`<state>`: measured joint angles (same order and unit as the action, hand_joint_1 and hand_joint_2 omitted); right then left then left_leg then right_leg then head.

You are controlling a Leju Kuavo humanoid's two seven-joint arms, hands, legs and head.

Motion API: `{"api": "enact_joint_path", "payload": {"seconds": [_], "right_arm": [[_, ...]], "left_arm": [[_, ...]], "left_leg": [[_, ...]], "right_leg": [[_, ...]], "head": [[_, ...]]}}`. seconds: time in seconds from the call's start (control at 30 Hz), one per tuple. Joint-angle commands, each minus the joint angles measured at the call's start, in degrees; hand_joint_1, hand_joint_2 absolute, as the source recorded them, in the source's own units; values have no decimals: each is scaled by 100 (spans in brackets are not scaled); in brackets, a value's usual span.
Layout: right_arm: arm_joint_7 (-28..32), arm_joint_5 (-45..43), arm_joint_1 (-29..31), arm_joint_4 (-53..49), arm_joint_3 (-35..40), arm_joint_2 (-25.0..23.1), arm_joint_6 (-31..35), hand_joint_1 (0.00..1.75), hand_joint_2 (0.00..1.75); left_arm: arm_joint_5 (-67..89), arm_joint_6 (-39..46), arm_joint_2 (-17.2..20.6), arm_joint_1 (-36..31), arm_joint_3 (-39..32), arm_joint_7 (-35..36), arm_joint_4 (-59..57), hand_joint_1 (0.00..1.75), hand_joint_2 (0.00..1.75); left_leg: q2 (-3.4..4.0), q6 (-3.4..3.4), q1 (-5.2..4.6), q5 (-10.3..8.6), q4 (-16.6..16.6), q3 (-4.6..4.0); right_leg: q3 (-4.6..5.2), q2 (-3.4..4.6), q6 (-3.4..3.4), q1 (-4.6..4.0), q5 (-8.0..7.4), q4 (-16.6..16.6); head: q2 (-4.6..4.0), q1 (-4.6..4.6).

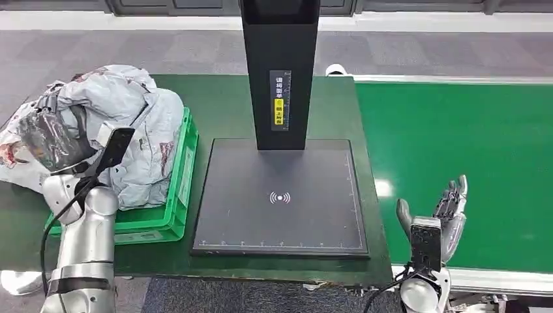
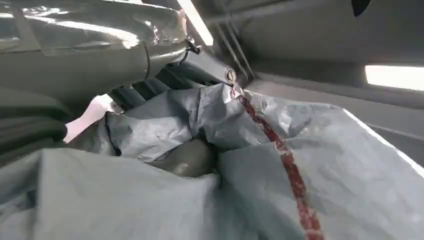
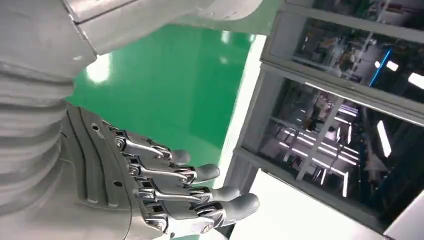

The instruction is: Moved the parcel from conveyor to table for the left to box.

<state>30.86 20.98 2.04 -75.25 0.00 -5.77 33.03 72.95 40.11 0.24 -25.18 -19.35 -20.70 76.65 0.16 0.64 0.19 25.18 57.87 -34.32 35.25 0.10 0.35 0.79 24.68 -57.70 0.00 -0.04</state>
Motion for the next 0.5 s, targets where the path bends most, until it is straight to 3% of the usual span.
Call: {"api": "enact_joint_path", "payload": {"seconds": [0.03,0.2,0.23,0.27,0.33,0.43,0.47,0.5], "right_arm": [[-153,66,-21,-233,-177,-49,-82,0,175],[-153,66,-21,-233,-177,-49,-82,0,175],[-165,74,-18,-243,-214,-45,-87,0,175],[-170,85,-27,-283,-255,-38,-86,0,175],[-145,282,-4,-331,-332,15,-21,0,175],[-133,371,60,-272,-334,33,-168,0,175],[-132,374,64,-255,-341,21,-181,0,175],[-114,384,193,-99,-293,52,-304,0,175]], "left_arm": [[560,-11,-120,409,-1056,-90,230,175,175],[560,-11,-120,409,-1056,-90,230,175,175],[1161,-11,174,368,-616,589,-558,175,175],[1280,-515,559,272,66,1222,-1419,175,175],[328,-1796,921,111,924,1491,-2349,175,175],[-523,-2837,1043,328,1580,905,-3237,175,175],[-532,-2829,1079,490,1819,766,-3258,120,175],[-838,-3715,1195,637,2181,391,-3417,19,175]], "left_leg": [[15,0,-2,6,-11,20],[-2,0,2,4,-3,6],[-2,0,4,4,-8,14],[-4,-1,-1,2,-7,12],[-26,1,-2,-6,-15,18],[-39,0,-10,-12,-21,27],[-34,3,-5,-15,-32,38],[-13,0,-12,-8,-28,40]], "right_leg": [[-13,16,-2,3,2,9],[-8,-5,-1,-3,3,5],[-16,-4,-2,-5,3,12],[-13,-7,-1,0,4,7],[-24,-29,-3,1,5,11],[-24,-43,-3,11,6,10],[-35,-38,-6,5,0,24],[-32,-17,-2,10,0,20]], "head": [[0,0],[0,0],[0,-2],[0,0],[0,0],[0,0],[0,0],[0,-2]]}}
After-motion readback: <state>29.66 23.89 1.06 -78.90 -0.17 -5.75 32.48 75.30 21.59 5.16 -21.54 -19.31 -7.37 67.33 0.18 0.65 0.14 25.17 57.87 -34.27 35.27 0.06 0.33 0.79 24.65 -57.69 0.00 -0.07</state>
